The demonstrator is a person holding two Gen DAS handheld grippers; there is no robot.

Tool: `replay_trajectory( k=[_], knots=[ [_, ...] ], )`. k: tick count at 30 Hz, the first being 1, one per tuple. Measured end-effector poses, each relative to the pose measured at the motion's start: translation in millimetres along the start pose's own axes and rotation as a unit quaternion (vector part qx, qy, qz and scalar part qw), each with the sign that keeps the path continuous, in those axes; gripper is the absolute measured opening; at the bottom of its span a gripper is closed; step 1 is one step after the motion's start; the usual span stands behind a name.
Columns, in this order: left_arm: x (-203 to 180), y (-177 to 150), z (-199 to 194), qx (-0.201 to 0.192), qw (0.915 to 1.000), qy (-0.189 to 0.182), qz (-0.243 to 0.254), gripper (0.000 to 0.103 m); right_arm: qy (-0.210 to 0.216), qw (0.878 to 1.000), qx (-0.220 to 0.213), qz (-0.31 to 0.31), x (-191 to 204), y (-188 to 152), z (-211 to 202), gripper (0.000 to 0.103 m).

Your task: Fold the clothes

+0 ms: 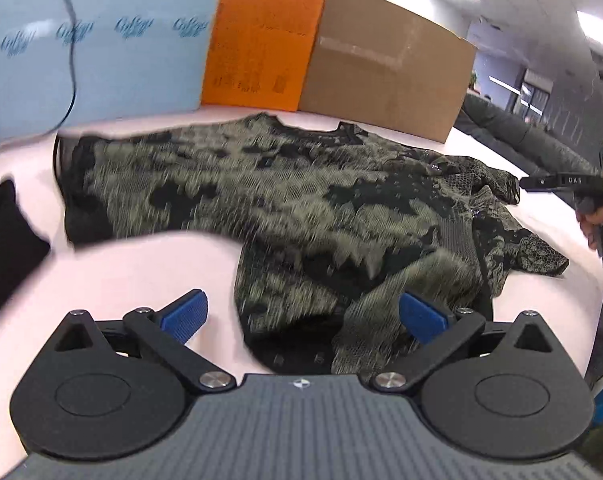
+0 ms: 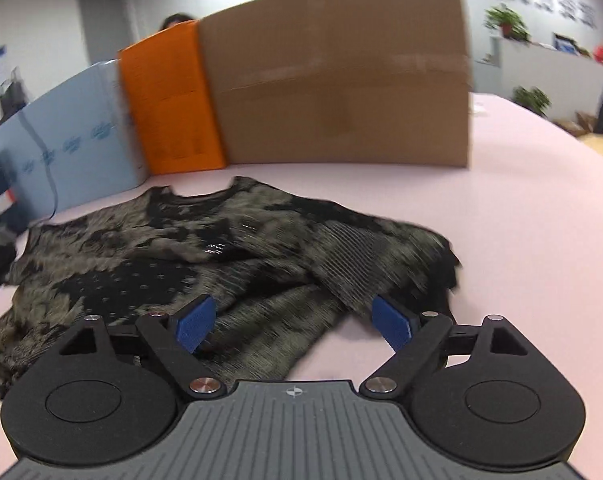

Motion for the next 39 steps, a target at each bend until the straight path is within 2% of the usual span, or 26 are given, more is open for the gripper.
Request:
replay_trajectory(
  k=[2,4,6,8,9,11,13,15,17,18,22,24,27,30,31,32,33,34,35,36,39],
  knots=[
    [-9.5,30.0,-2.1,0.028,0.9987,0.013,0.041,0.103,0.021,0.999,-0.001,-0.029,14.9,30.8,-6.1,0.085],
    [-24.1,69.3,-3.1,0.052,0.9927,0.034,0.103,0.103,0.046,0.997,-0.012,-0.066,31.7,70.2,-12.3,0.085],
    [-42.2,114.2,-2.2,0.058,0.9814,0.056,0.174,0.103,0.092,0.988,-0.055,-0.113,53.0,113.7,-24.0,0.101],
    [-56.8,156.8,3.4,0.057,0.9665,0.071,0.24,0.103,0.128,0.97,-0.11,-0.175,74.3,147.8,-28.7,0.103],
    [-60.8,175.9,10.4,0.05,0.959,0.071,0.27,0.103,0.127,0.959,-0.124,-0.219,84.2,158.8,-21.7,0.103],
    [-53.3,200.8,31.1,0.022,0.9464,0.073,0.314,0.103,0.094,0.94,-0.136,-0.297,101.3,170.8,8.7,0.103],
    [-28.4,209.1,60.4,-0.003,0.9397,0.07,0.335,0.103,0.059,0.93,-0.132,-0.339,108.6,172.6,47.8,0.102],
    [9.2,206.0,100.6,0.018,0.9429,0.064,0.327,0.103,0.051,0.927,-0.095,-0.359,108.5,166.3,94.0,0.087],
    [47.3,197.9,137.4,0.041,0.9507,0.049,0.303,0.096,0.055,0.925,-0.032,-0.374,104.9,156.0,140.7,0.048],
    [63.7,193.7,153.3,0.051,0.9544,0.037,0.292,0.089,0.061,0.925,-0.01,-0.375,102.0,151.4,160.0,0.043],
    [111.7,186.1,197.6,0.057,0.9687,0.005,0.241,0.088,0.098,0.926,0.025,-0.363,93.3,139.5,213.8,0.042],
    [127.2,183.0,213.2,0.062,0.9731,-0.014,0.221,0.088,0.115,0.93,0.034,-0.348,92.1,135.2,236.6,0.042],
    [140.5,178.0,231.8,0.079,0.9775,-0.047,0.19,0.089,0.135,0.933,0.05,-0.33,93.2,130.8,263.1,0.042],
    [147.4,171.0,250.2,0.1,0.9781,-0.045,0.177,0.093,0.139,0.939,0.073,-0.306,90.5,122.8,278.7,0.042],
    [149.1,168.6,256.3,0.106,0.9782,-0.042,0.174,0.09,0.15,0.944,0.079,-0.282,89.0,123.0,278.7,0.033],
    [147.0,166.0,259.1,0.108,0.9774,-0.051,0.174,0.082,0.167,0.945,0.085,-0.269,89.9,122.2,276.5,0.008],
    [143.6,163.4,260.7,0.109,0.9762,-0.066,0.176,0.054,0.179,0.942,0.077,-0.273,92.6,120.7,271.4,0.003],
    [140.1,160.8,262.1,0.109,0.9747,-0.08,0.177,0.026,0.18,0.94,0.063,-0.283,94.9,120.1,265.3,0.003],
    [137.5,161.5,263.1,0.109,0.9734,-0.081,0.184,0.008,0.178,0.94,0.047,-0.286,96.0,123.0,260.2,0.003],
    [139.2,165.8,263.9,0.101,0.9751,-0.064,0.186,0.002,0.172,0.944,0.029,-0.281,95.6,129.9,256.1,0.003],
    [157.6,187.2,263.1,0.056,0.9838,0.024,0.169,0.002,0.144,0.953,-0.024,-0.265,94.3,152.8,249.5,0.003]
  ],
)
Point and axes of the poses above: each gripper's, at about its wrist camera, not at the fingertips, and z roughly the way its jaws point, x to its left, y to its top, the point moved 6 cm from there along z, roughly the way its jaws point, and after that the axes turned 15 degrees about -y, right-handed, at the moved point
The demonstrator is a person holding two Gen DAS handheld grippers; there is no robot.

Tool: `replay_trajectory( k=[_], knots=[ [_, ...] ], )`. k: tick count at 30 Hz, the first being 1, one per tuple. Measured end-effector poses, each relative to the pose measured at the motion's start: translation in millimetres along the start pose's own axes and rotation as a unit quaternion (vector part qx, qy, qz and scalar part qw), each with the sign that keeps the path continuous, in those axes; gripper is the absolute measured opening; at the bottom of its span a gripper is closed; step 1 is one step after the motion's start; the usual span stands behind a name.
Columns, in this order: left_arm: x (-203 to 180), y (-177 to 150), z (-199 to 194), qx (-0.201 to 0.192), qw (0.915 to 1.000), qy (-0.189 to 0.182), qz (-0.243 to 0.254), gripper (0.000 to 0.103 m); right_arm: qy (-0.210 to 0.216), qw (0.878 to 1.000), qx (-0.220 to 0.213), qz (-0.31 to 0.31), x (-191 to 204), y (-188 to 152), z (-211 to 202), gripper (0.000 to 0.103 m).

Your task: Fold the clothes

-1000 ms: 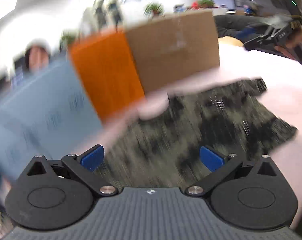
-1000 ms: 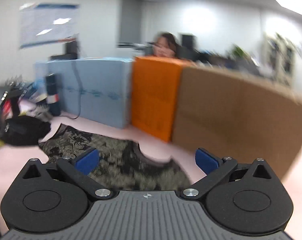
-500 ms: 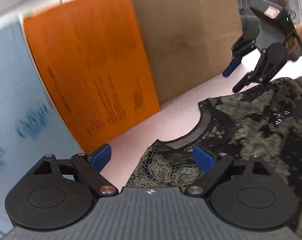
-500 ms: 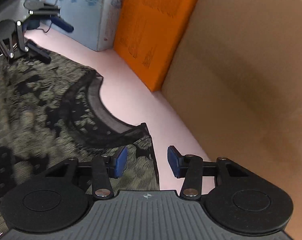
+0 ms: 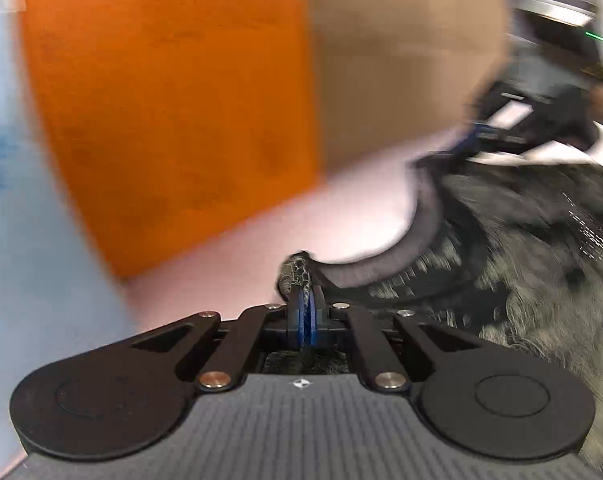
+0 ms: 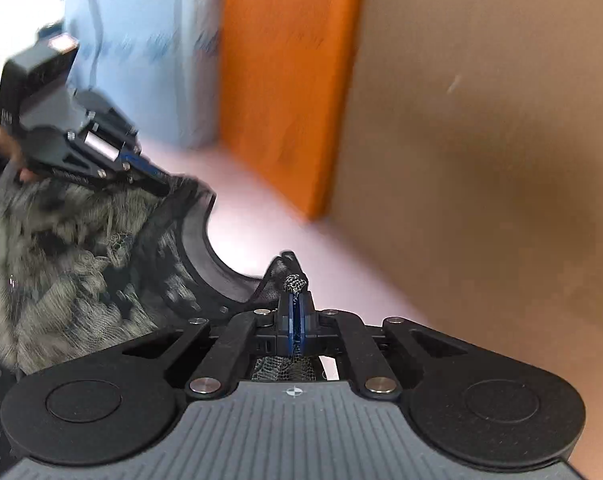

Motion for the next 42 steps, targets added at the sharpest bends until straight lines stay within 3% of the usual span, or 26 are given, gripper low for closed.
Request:
replay_trajectory(
  k=[3,5,6,8,10,12,13,16,19,24,25,26,27,28,30,33,35,36,37,38,39,40,42],
  knots=[
    [13.4,6.0,6.0,0.008,0.9969,0.078,0.007,0.004,-0.048,0.999,0.001,-0.008,-5.3,8.7,14.7,0.003],
    [15.1,2.3,17.6,0.039,0.9912,0.123,0.032,0.03,-0.074,0.997,0.019,-0.022,-3.6,7.9,30.1,0.004],
    [13.6,-0.6,21.5,0.051,0.9893,0.131,0.039,0.049,-0.085,0.996,0.029,-0.029,-1.6,6.4,37.2,0.004],
    [7.8,-5.4,24.7,0.061,0.9877,0.136,0.048,0.053,-0.102,0.993,0.048,-0.045,3.4,-0.2,42.5,0.005],
    [-2.6,-6.3,14.4,0.052,0.9884,0.131,0.057,0.064,-0.119,0.991,0.029,-0.055,0.0,-2.4,24.4,0.007],
    [-13.3,-6.6,-9.2,0.03,0.9898,0.12,0.07,0.08,-0.126,0.991,0.004,-0.04,-14.7,-5.0,-6.8,0.026],
    [-17.1,-7.8,-22.8,0.022,0.9901,0.117,0.074,0.083,-0.133,0.991,0.003,-0.026,-26.2,-9.3,-23.9,0.04],
    [-22.7,-18.3,-60.4,0.017,0.9911,0.109,0.075,0.083,-0.126,0.991,0.031,-0.012,-49.4,-33.3,-65.4,0.042],
    [-16.0,-33.8,-88.1,0.043,0.9924,0.098,0.061,0.083,-0.096,0.992,0.08,-0.017,-56.7,-65.9,-93.2,0.042],
    [-0.7,-66.7,-102.0,0.083,0.9913,0.1,0.019,0.083,-0.095,0.987,0.131,-0.001,-61.5,-114.0,-93.1,0.042],
    [-0.6,-71.4,-102.0,0.077,0.9931,0.088,0.009,0.079,-0.093,0.987,0.131,0.014,-62.8,-118.9,-91.6,0.032],
    [-0.5,-76.0,-101.9,0.071,0.9945,0.076,-0.002,0.064,-0.079,0.989,0.124,0.032,-62.4,-118.0,-91.4,0.001],
    [-0.4,-80.6,-101.9,0.065,0.9957,0.065,-0.012,0.012,-0.073,0.99,0.117,0.03,-61.5,-115.2,-91.3,0.001],
    [-0.6,-81.2,-100.2,0.066,0.9958,0.062,-0.015,0.0,-0.086,0.99,0.108,0.016,-63.9,-111.4,-91.5,0.001],
    [5.8,-78.6,-99.2,0.078,0.99,0.118,0.007,0.0,-0.126,0.987,0.095,0.019,-78.2,-102.9,-90.2,0.001],
    [25.0,-80.9,-95.3,0.108,0.9717,0.21,0.011,0.003,-0.204,0.974,0.096,0.021,-100.7,-99.9,-82.4,0.002],
    [25.9,-82.6,-100.3,0.111,0.9664,0.232,0.009,0.008,-0.252,0.961,0.107,0.027,-111.7,-102.4,-83.8,0.004],
    [25.6,-83.3,-103.6,0.11,0.9645,0.24,0.007,0.017,-0.268,0.958,0.096,0.04,-117.4,-103.9,-93.1,0.004],
    [25.2,-83.9,-106.9,0.109,0.9626,0.248,0.005,0.031,-0.277,0.955,0.082,0.061,-123.7,-105.4,-106.9,0.007],
    [21.4,-83.2,-114.8,0.099,0.9639,0.247,0.005,0.041,-0.282,0.953,0.073,0.082,-129.4,-108.0,-120.1,0.021],
    [16.1,-82.0,-124.6,0.085,0.9662,0.244,0.006,0.062,-0.284,0.951,0.069,0.099,-135.1,-113.4,-134.4,0.031],
    [10.0,-81.2,-136.5,0.071,0.9668,0.245,0.008,0.074,-0.283,0.95,0.068,0.116,-140.6,-121.5,-150.0,0.046],
    [-3.1,-80.6,-161.4,0.044,0.9683,0.246,0.007,0.075,-0.26,0.95,0.074,0.156,-143.3,-140.8,-177.7,0.047]
  ],
)
Point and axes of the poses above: each gripper's, at about its wrist camera, not at the fingertips, and z roughly the way its jaws point, x to its left, y to its top, the point moved 6 cm from there along z, roughly the way its jaws point, and after that the axes turned 15 degrees about -y, right-handed, at the moved point
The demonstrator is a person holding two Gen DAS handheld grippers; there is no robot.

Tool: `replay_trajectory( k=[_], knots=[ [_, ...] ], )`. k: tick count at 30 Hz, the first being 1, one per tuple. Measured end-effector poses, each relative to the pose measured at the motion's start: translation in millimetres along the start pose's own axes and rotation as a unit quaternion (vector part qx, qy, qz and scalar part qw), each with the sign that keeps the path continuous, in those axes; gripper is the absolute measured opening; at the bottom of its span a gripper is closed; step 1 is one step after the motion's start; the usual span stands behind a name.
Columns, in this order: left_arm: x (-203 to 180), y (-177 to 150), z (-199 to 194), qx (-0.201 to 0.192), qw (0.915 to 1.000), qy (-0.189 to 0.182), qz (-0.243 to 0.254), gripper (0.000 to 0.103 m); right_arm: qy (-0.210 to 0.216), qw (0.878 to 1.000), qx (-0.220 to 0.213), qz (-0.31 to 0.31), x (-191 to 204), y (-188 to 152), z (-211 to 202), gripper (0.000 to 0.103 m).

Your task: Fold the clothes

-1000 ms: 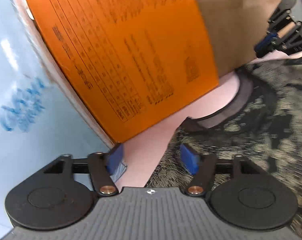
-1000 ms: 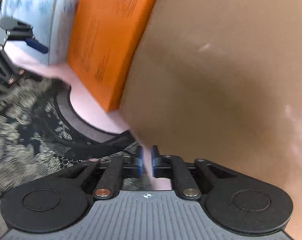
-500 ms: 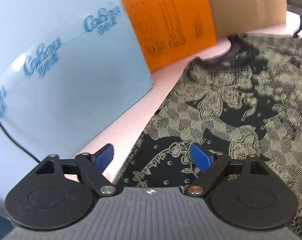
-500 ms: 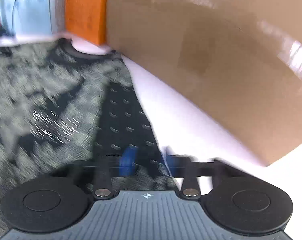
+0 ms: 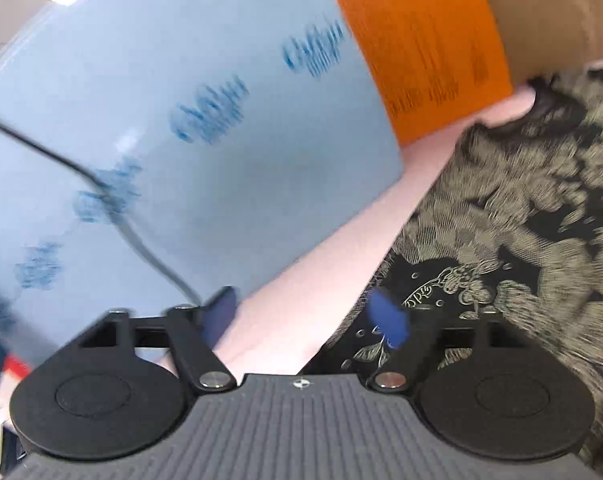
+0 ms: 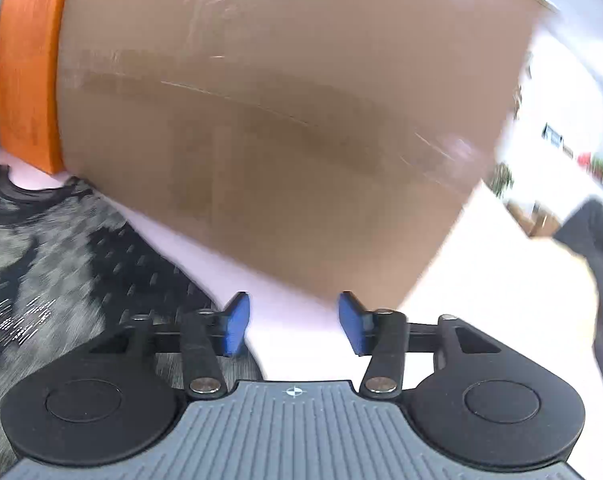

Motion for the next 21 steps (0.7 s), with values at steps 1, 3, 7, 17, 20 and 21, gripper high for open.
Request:
replay_trajectory(
  k=[1,3,7,17,20,21],
  knots=[
    [2.6,-3.1,-13.6,-0.012,0.9998,-0.011,-0.014,0.076,0.017,1.0,0.012,0.022,-7.1,-10.2,-8.3,0.047],
    [3.6,-10.0,-36.5,-0.03,0.9975,-0.038,-0.051,0.081,0.056,0.995,0.034,0.074,-19.5,-34.6,-19.6,0.047],
    [-11.0,-26.2,-53.3,-0.011,0.9939,-0.076,-0.079,0.081,0.078,0.99,0.053,0.103,-6.7,-63.0,-15.1,0.035],
    [17.1,-52.3,-6.0,0.067,0.9899,0.033,-0.121,0.044,-0.097,0.994,-0.01,0.045,-19.1,-26.4,1.9,0.003],
    [26.0,-56.8,-9.2,0.058,0.9891,0.06,-0.122,0.074,-0.117,0.99,-0.027,0.069,-31.8,-32.6,-11.7,0.014],
    [27.6,-58.8,-13.0,0.054,0.9884,0.061,-0.128,0.075,-0.112,0.99,-0.023,0.082,-35.3,-38.1,-16.3,0.02]
  ],
)
Point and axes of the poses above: each gripper's, at about its wrist camera, not at the fingertips, and z roughly the way its jaws point, x to its left, y to its top, the point moved 6 cm from there along z, roughly the way its jaws point, and after that the axes turned 15 degrees about -y, right-handed, at the moved point
